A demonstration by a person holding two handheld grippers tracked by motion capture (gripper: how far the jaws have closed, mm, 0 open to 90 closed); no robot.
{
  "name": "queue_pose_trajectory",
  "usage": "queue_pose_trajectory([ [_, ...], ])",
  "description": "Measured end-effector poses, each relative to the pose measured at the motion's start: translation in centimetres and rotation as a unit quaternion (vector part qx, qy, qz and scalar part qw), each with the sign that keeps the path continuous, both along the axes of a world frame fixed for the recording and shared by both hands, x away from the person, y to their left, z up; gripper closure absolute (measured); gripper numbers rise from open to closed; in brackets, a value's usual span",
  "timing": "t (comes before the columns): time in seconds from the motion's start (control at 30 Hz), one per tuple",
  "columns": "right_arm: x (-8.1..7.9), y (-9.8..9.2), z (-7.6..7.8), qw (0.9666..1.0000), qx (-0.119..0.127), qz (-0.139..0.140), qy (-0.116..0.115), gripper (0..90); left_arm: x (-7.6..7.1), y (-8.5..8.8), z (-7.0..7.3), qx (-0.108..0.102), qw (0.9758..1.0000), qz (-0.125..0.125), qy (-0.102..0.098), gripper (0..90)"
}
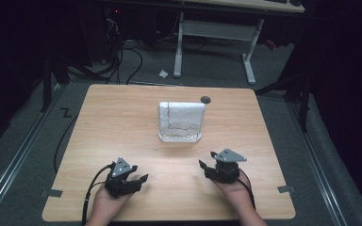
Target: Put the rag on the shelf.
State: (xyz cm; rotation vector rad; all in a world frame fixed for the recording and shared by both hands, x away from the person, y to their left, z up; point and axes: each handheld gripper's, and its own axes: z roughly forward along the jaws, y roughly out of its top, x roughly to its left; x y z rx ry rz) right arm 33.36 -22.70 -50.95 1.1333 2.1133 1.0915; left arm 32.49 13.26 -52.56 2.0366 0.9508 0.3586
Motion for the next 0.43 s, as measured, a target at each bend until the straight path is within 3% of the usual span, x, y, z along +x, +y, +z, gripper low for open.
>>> queue_pose_trajectory([
  [0.03, -1.0, -0.5, -1.3, 0.9999, -0.003, -0.011, -0.005, 44.2, -0.2, 0.1, 0.1, -0.002, 1.0000, 0.000, -0.009, 39.6],
  [0.07, -1.3, -0.8, -1.8, 0.9999, -0.009, -0.009, 0.009, 42.6, -0.2, 0.2, 0.2, -0.009, 0.9999, 0.001, -0.010, 39.9],
  [0.1, -1.4, -1.1, -1.7, 0.9998, -0.012, 0.001, 0.018, 39.9, -0.1, 0.3, 0.2, -0.012, 0.9999, 0.001, -0.007, 39.9],
  [0.17, -1.5, -1.9, -1.3, 0.9999, -0.015, -0.006, -0.006, 42.6, 0.2, 0.3, 0.0, -0.015, 0.9999, 0.002, -0.003, 40.0],
  [0.27, -0.7, -2.8, -1.7, 0.9995, 0.010, -0.023, 0.017, 42.5, 0.6, 0.2, -0.3, -0.007, 1.0000, 0.002, 0.001, 40.0],
  [0.43, -0.4, -2.7, -2.1, 0.9996, -0.003, -0.019, 0.021, 42.0, 0.9, 0.2, -0.9, 0.001, 0.9999, 0.006, 0.009, 39.5],
])
